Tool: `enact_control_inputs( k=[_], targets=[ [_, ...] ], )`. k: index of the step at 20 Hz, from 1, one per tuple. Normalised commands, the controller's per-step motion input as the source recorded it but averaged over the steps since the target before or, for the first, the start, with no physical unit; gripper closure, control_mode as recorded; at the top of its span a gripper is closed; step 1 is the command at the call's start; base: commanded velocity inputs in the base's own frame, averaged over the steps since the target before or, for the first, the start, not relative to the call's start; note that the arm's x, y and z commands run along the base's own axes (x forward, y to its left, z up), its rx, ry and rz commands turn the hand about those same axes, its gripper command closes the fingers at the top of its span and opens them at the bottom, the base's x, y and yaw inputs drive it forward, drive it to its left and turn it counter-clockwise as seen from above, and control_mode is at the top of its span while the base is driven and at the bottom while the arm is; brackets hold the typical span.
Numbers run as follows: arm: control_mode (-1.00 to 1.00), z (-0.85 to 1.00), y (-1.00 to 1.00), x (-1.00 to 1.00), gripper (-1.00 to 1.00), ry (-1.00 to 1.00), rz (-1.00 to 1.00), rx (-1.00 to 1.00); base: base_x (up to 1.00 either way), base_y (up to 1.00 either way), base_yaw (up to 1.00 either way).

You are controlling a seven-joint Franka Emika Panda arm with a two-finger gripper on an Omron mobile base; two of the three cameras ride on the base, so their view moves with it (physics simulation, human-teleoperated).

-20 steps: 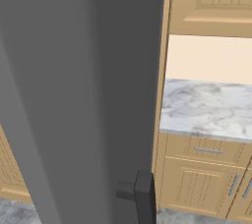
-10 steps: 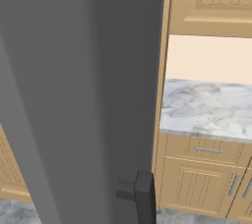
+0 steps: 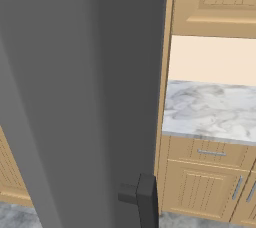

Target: Transport the fish from the fridge to the microwave and turn on the microwave.

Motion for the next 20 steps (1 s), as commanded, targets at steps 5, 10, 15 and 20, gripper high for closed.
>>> enact_control_inputs(
  k=[5,10,15,20],
  targets=[
    [-1.0,0.0,0.0,-0.04,1.0,-0.13,0.0,0.0,0.0,0.0,0.0],
    [-1.0,0.03,0.02,-0.13,1.0,-0.06,0.0,0.0,0.0,0.0,0.0],
    [-1.0,0.1,0.08,-0.2,1.0,-0.01,0.0,0.02,0.0,0.0,0.0],
    [-1.0,0.37,0.07,-0.16,1.0,0.0,-0.01,0.03,0.0,0.0,0.0]
  ],
)
